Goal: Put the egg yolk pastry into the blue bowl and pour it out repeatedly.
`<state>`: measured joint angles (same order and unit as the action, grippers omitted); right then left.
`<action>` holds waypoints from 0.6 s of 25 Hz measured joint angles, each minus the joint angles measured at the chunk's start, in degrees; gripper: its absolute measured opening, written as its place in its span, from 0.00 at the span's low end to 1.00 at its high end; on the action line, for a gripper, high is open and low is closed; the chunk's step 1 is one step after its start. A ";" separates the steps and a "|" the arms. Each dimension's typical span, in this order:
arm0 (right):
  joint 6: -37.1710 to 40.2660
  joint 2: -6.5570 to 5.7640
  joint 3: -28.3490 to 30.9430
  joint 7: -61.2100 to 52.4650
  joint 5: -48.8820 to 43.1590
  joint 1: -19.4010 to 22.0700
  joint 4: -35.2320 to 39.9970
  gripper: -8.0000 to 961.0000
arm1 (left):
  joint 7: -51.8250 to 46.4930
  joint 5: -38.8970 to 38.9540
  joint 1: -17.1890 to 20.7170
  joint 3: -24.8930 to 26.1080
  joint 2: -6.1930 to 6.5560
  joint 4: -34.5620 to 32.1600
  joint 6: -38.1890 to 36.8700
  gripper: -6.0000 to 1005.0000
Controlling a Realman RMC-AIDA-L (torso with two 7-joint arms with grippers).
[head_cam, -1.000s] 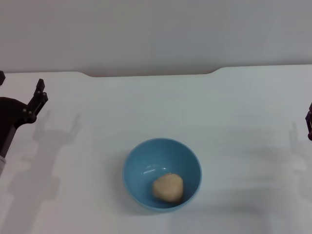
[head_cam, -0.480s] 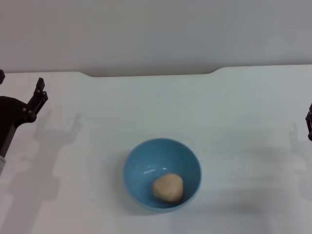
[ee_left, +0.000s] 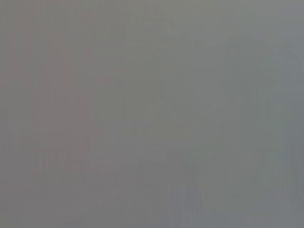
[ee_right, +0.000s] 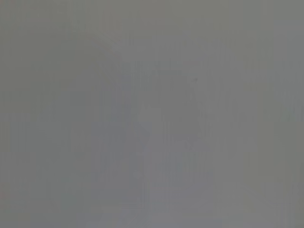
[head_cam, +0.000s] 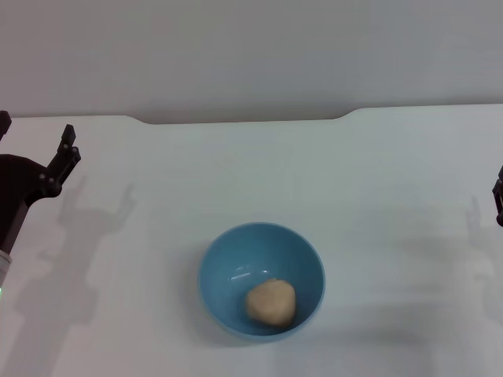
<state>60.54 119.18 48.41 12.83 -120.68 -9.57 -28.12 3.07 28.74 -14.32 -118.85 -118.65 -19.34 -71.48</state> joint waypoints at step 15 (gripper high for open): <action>0.21 -0.09 -0.03 0.00 0.00 -0.01 -0.01 0.51 | 0.00 0.00 0.07 -0.07 0.00 0.00 0.00 0.86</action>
<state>60.75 119.09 48.38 12.83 -120.68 -9.57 -28.13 3.07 28.74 -14.26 -118.92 -118.65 -19.34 -71.48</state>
